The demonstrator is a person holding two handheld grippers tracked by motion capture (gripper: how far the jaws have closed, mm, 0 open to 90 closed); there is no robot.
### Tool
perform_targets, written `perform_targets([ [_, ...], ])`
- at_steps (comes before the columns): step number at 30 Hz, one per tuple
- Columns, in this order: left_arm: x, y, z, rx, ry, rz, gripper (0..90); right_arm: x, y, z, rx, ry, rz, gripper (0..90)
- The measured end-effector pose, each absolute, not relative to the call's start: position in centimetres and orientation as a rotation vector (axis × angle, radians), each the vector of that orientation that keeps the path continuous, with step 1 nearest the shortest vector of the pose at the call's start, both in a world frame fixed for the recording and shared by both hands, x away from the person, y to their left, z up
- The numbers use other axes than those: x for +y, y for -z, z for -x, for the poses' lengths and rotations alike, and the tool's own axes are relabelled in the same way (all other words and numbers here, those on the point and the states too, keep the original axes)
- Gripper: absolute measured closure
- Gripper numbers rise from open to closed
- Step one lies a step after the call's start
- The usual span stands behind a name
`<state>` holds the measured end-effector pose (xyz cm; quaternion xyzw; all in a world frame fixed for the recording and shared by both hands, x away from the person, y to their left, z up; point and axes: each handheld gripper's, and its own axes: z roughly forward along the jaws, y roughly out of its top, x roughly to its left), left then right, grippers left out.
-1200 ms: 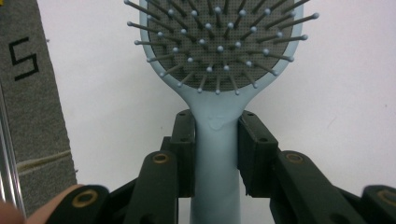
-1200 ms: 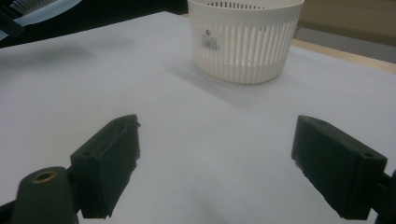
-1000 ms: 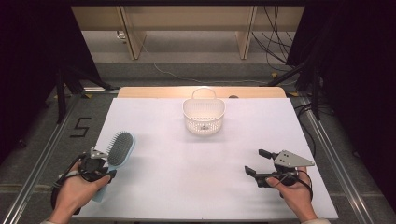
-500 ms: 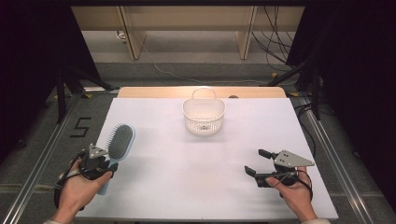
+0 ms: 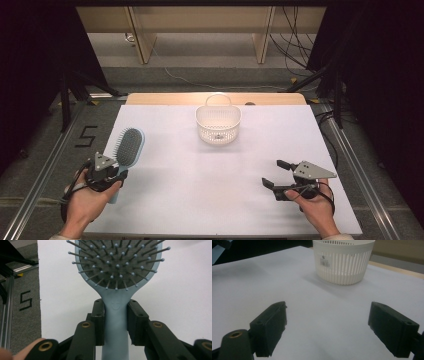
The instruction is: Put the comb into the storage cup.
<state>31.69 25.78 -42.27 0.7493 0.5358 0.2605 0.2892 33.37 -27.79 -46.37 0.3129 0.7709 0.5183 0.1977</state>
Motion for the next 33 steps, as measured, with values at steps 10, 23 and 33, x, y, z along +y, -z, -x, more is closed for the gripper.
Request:
perform_targets([
  [10, 25.57, 42.46, -31.89, 1.401, -0.712, -1.978, 69.9, -27.76, 46.39, -33.37, 2.158, -1.451, -0.874, 15.9],
  [23, 25.43, 42.91, -32.14, 1.342, -0.778, -1.922, 69.9, -27.73, 46.39, -33.34, 2.161, -1.449, -0.875, 15.9],
  [33, 25.22, 43.18, -32.27, 1.294, -0.789, -1.909, 69.9, -27.72, 46.38, -33.32, 2.163, -1.446, -0.874, 15.9],
])
